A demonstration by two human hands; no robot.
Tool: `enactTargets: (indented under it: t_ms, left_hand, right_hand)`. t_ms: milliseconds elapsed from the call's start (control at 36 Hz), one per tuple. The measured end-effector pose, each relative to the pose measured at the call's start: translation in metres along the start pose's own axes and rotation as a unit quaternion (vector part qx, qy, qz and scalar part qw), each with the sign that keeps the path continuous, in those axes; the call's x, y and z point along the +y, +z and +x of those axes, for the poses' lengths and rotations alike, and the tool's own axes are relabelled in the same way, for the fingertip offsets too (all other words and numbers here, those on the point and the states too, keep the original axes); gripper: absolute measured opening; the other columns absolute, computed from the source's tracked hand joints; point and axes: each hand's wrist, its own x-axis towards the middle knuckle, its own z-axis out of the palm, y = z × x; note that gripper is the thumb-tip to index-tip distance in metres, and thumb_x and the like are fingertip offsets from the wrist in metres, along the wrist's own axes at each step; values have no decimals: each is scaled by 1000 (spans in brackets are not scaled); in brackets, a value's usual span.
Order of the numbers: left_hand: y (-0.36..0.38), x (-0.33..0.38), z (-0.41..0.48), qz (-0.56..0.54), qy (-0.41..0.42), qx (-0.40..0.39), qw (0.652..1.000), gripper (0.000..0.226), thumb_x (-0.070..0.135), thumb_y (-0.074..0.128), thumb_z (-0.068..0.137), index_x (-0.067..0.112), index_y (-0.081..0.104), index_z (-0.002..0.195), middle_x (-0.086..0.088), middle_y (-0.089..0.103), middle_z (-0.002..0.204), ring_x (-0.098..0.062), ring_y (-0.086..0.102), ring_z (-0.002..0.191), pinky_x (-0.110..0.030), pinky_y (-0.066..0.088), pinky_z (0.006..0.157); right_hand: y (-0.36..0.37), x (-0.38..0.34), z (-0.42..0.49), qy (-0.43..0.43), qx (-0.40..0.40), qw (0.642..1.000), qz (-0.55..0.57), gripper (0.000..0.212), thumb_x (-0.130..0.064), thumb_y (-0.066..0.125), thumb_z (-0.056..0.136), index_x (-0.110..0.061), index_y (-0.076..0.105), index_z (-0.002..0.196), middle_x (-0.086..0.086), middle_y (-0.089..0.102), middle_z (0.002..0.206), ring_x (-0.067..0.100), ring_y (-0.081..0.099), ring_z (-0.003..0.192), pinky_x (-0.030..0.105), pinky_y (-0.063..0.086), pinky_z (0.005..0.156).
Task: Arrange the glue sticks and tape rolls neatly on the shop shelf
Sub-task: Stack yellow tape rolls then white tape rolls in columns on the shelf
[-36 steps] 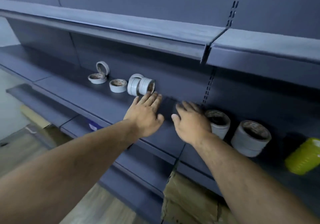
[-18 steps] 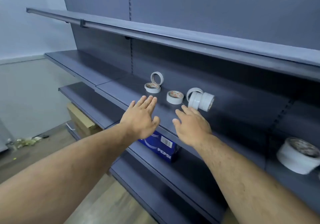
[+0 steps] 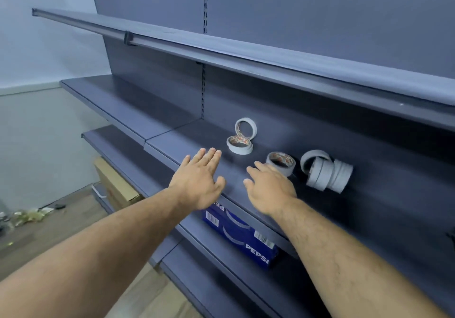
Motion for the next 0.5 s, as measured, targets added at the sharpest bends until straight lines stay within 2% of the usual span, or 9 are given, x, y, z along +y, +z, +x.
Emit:
enactTargets:
  t_ms: [111, 250, 361, 500]
  left_hand:
    - [-5, -21, 28, 13, -9, -9, 1000, 68, 44, 25, 100, 23, 0, 160, 6, -3, 166, -14, -8, 153, -40, -1, 124]
    - [-4, -36, 72, 18, -8, -20, 1000, 68, 45, 25, 100, 22, 1, 160, 5, -2, 167, -15, -6, 153, -41, 1, 125]
    - [6, -38, 110, 27, 27, -16, 999, 67, 42, 30, 100, 17, 11, 159, 2, 10, 166, -18, 3, 153, -42, 6, 124]
    - [20, -45, 165, 18, 99, 2, 995, 64, 39, 38, 93, 20, 29, 154, -1, 33, 159, -21, 25, 147, -41, 23, 118]
  right_hand:
    - [10, -3, 45, -7, -18, 1000, 2, 46, -38, 36, 106, -19, 46, 147, 1, 31, 161, 23, 28, 146, 39, 29, 117]
    - [15, 0, 86, 11, -19, 1000, 4, 34, -36, 39, 103, -18, 57, 127, 0, 52, 137, 24, 45, 129, 39, 46, 99]
    - [21, 9, 114, 33, -12, 999, -3, 25, -36, 44, 99, -17, 59, 108, 3, 57, 123, 25, 52, 119, 39, 49, 92]
    - [19, 19, 139, 101, -5, 995, -18, 39, -42, 42, 101, -22, 57, 130, -1, 51, 143, 25, 47, 133, 41, 43, 104]
